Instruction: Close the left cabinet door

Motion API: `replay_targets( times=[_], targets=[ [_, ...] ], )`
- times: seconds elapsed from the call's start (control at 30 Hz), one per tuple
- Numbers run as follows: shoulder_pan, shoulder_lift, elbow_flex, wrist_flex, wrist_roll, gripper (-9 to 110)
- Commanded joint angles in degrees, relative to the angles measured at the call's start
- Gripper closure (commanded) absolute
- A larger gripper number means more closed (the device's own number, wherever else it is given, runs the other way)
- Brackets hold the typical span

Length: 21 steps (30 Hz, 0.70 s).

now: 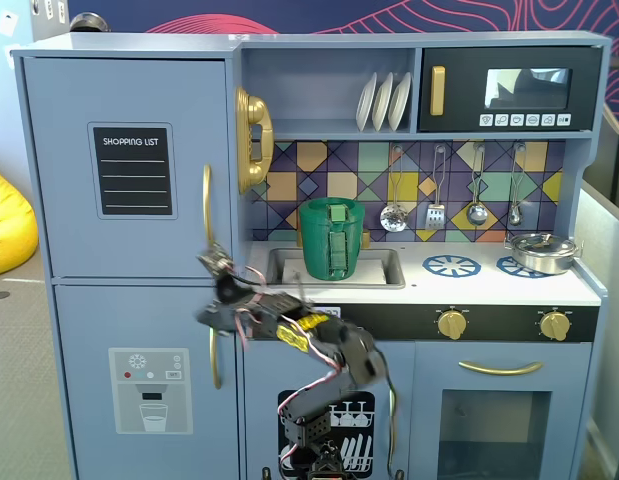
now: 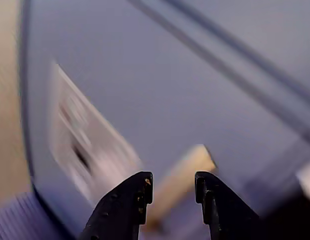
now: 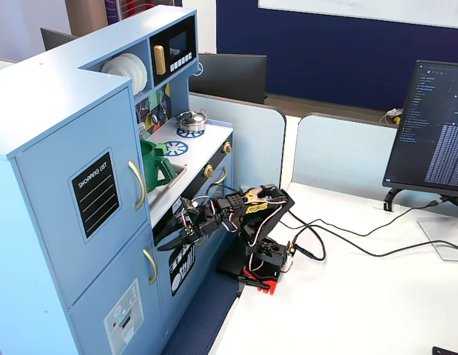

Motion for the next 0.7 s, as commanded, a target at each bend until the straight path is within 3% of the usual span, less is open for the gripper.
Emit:
replay_targets(
  times=[0.0, 0.1, 0.27, 0.53, 0.67],
  targets=[
    [19.7, 12.8, 10.6, 15.8, 1.1, 102],
    [30.8, 21.5, 19.7, 29.4, 2.5, 102],
    [39.3, 34.9, 29.1, 49.7, 8.7, 102],
    [41.0, 39.1, 31.6, 66.1, 17.8, 101],
    [41.7, 41.2, 31.6, 66.9, 28.2, 101]
  ],
)
